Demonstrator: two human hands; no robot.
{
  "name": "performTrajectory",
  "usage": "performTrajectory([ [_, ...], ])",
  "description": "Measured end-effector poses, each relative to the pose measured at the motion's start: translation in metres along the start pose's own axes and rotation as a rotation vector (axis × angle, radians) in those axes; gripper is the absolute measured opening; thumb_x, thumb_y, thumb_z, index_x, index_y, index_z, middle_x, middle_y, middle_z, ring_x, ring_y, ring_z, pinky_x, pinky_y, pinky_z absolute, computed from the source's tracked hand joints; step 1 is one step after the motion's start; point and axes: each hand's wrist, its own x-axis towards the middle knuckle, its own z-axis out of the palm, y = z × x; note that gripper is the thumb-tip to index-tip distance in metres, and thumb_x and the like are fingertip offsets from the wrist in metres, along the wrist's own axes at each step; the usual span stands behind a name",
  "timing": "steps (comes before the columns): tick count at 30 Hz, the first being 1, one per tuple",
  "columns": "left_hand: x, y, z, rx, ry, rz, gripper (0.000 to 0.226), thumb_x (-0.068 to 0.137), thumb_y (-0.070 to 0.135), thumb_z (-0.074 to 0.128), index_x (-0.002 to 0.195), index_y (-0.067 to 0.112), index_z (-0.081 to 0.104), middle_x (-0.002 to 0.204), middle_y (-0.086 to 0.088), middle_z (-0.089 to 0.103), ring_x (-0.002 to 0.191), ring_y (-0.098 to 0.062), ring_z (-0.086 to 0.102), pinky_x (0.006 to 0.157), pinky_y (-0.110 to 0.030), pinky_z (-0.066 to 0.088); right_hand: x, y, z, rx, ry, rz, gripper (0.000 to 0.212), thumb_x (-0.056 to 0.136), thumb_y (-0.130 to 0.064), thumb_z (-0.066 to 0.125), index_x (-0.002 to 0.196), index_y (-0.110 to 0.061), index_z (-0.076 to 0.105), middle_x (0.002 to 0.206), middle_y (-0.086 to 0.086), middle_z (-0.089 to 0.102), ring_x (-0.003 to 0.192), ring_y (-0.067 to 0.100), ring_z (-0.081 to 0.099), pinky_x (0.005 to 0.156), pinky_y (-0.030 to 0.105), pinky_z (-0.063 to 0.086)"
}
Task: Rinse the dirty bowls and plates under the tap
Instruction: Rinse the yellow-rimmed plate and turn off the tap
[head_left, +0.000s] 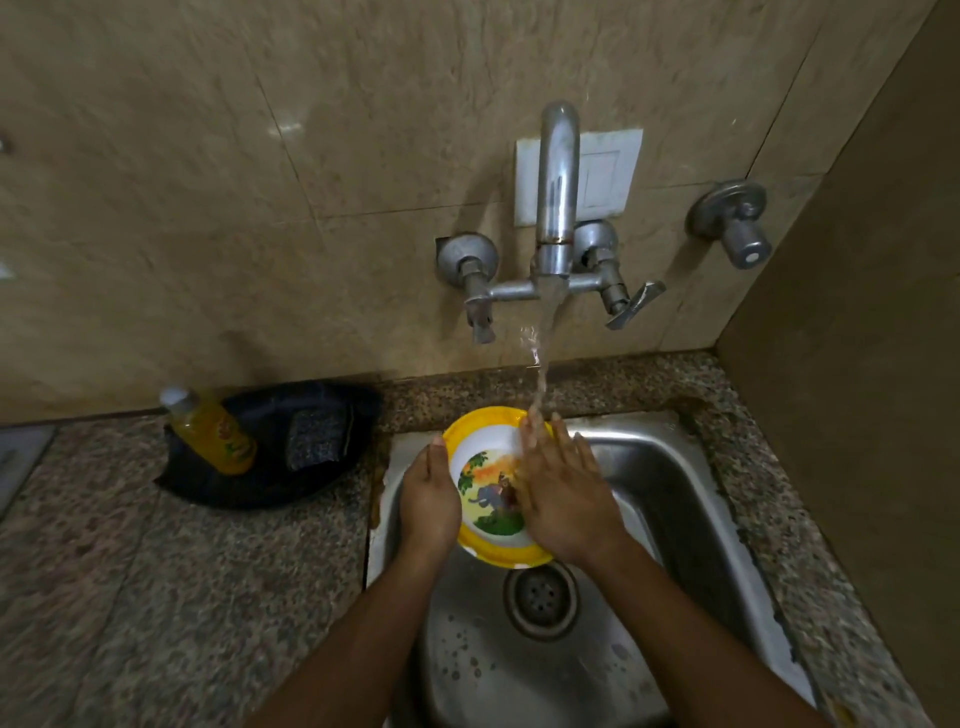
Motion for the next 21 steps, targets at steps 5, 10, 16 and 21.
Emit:
performTrajectory([
  [5,-0.005,0.001,-0.008,0.048,0.009,0.035,0.048,0.103,0.041,0.037,0.130,0.007,0.059,0.129,-0.011,0.063,0.117,-0.028,0.060,0.102,-0.043,0.048,-0.010,0.003,0.000,-0.055,-0.067,-0.126,0.062,0.087,-0.033,0.038,0.146,-0.015,0.042,0.154,0.002,0.037,0.144,0.030,0.029,0.119,0.041,0.011],
  [10,-0.002,0.012,-0.006,0.085,-0.041,0.124,0.053,0.100,0.049,0.040,0.119,0.008,0.067,0.121,-0.009,0.068,0.115,-0.026,0.062,0.100,-0.035,0.048,-0.013,-0.029,0.012,0.149,-0.189,-0.096,0.086,0.093,-0.063,-0.001,0.153,-0.006,0.020,0.160,0.019,0.012,0.148,0.035,0.011,0.120,0.046,0.012],
  [16,0.017,0.032,0.002,-0.026,-0.175,0.106,0.038,0.102,0.034,0.046,0.087,0.006,0.066,0.076,-0.003,0.065,0.073,-0.014,0.059,0.067,-0.021,0.046,-0.011,-0.052,-0.002,0.322,-0.166,-0.210,0.073,0.088,-0.039,0.023,0.154,-0.010,0.015,0.162,0.007,0.005,0.149,0.023,0.011,0.121,0.035,0.008],
  [21,0.023,0.027,0.008,-0.098,-0.239,0.085,0.039,0.101,0.038,0.048,0.083,0.009,0.066,0.078,-0.007,0.066,0.074,-0.016,0.061,0.068,-0.030,0.049,-0.030,0.000,-0.013,0.089,-0.105,-0.353,0.067,0.084,-0.034,0.041,0.149,-0.019,0.035,0.158,0.003,0.027,0.145,0.023,0.027,0.116,0.041,0.028],
])
